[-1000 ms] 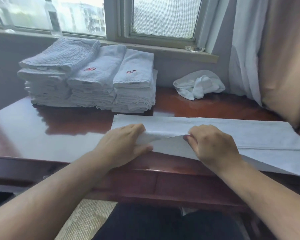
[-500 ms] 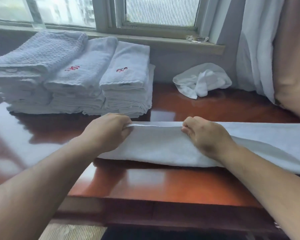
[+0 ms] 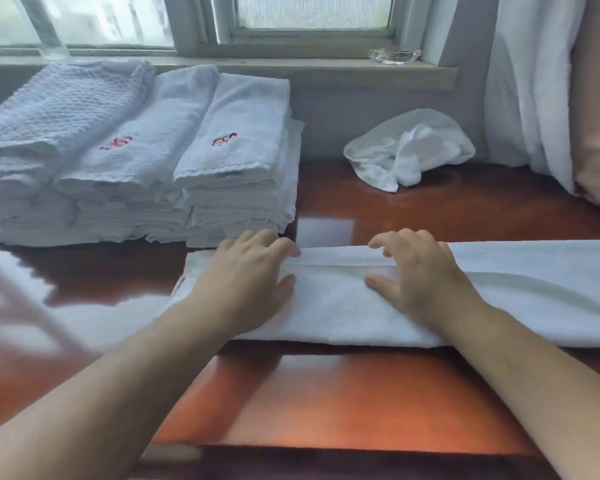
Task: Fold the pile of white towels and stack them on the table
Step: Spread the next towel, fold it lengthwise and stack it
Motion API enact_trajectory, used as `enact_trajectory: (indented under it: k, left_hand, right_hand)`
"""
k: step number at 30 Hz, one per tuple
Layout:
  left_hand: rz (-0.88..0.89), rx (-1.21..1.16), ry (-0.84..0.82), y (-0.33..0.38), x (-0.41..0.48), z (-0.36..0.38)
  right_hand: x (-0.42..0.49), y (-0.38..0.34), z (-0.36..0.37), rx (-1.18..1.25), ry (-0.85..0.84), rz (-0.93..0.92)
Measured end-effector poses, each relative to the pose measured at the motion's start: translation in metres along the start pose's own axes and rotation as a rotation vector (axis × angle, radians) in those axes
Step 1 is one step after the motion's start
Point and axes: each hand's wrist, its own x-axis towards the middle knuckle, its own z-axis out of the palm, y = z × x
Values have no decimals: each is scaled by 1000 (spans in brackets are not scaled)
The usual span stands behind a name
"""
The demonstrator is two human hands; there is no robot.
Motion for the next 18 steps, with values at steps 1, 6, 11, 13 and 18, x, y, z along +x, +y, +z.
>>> enact_trajectory:
  k: [1, 6, 11, 13, 18]
  left_hand:
    - [44, -22, -36, 16, 6, 5]
    - [180, -88, -145, 93, 42, 33]
    - [265, -157, -190, 155, 70, 56]
    - [294, -183, -201, 176, 78, 62]
    - [317, -242, -233, 214, 92, 75]
  right_hand:
    - [-12, 4, -5, -51, 66, 28]
    - [-87, 46, -36, -186, 339, 231]
    - [-159, 93, -64, -236, 229, 551]
    - [-170, 112, -74, -271, 117, 740]
    - [-171, 144, -82, -232, -128, 1047]
